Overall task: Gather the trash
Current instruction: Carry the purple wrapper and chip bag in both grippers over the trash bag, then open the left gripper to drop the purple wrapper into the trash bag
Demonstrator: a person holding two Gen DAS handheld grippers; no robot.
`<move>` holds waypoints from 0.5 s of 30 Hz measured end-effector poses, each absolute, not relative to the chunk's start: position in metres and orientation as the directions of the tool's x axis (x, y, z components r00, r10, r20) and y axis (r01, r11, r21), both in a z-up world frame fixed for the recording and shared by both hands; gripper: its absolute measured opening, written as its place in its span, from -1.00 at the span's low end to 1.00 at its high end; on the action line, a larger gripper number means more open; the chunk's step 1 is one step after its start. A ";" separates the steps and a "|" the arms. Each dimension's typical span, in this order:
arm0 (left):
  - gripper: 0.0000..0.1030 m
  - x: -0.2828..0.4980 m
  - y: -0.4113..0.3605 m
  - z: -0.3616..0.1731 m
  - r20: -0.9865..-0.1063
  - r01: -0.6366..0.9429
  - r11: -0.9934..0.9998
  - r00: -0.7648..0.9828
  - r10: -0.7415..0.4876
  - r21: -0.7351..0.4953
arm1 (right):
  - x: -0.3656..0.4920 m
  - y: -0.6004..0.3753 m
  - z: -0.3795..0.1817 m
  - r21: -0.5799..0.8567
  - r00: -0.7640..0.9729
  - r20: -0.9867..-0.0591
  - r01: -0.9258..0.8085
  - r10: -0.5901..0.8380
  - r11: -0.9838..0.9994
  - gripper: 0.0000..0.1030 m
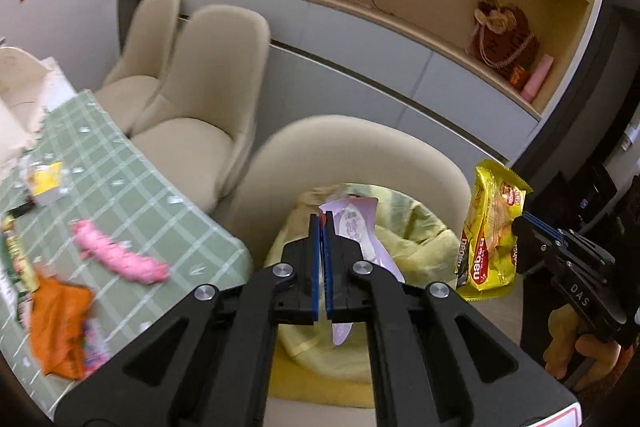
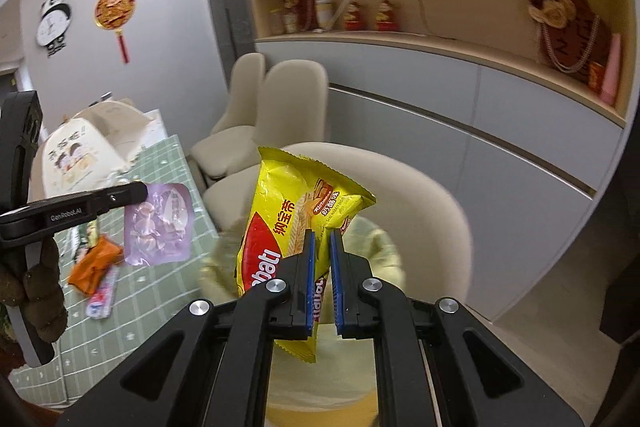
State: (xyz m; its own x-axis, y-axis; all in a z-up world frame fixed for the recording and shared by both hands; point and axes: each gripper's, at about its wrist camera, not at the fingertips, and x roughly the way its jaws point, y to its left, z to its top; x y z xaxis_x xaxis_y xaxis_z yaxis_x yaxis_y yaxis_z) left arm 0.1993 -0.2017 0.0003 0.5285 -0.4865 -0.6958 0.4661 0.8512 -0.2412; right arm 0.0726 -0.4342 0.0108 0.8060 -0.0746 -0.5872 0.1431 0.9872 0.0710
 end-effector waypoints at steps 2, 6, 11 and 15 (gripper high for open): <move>-0.97 0.208 -0.223 -0.009 -0.714 0.480 0.845 0.504 -0.486 -0.237 | 0.075 -0.452 0.008 0.067 0.801 -0.591 0.169 -0.098 0.983 -0.83; -0.97 0.223 -0.260 -0.036 -0.770 0.489 0.846 0.450 -0.453 -0.211 | 0.078 -0.477 0.004 0.077 0.794 -0.597 0.198 -0.114 0.977 -0.83; -0.94 0.224 -0.280 -0.060 -0.812 0.496 0.846 0.403 -0.422 -0.194 | 0.082 -0.495 -0.003 0.102 0.790 -0.604 0.205 -0.103 0.973 -0.83; -0.46 0.223 -0.281 -0.062 -0.812 0.494 0.846 0.400 -0.424 -0.199 | 0.089 -0.494 -0.007 0.113 0.791 -0.607 0.186 -0.081 0.976 -0.83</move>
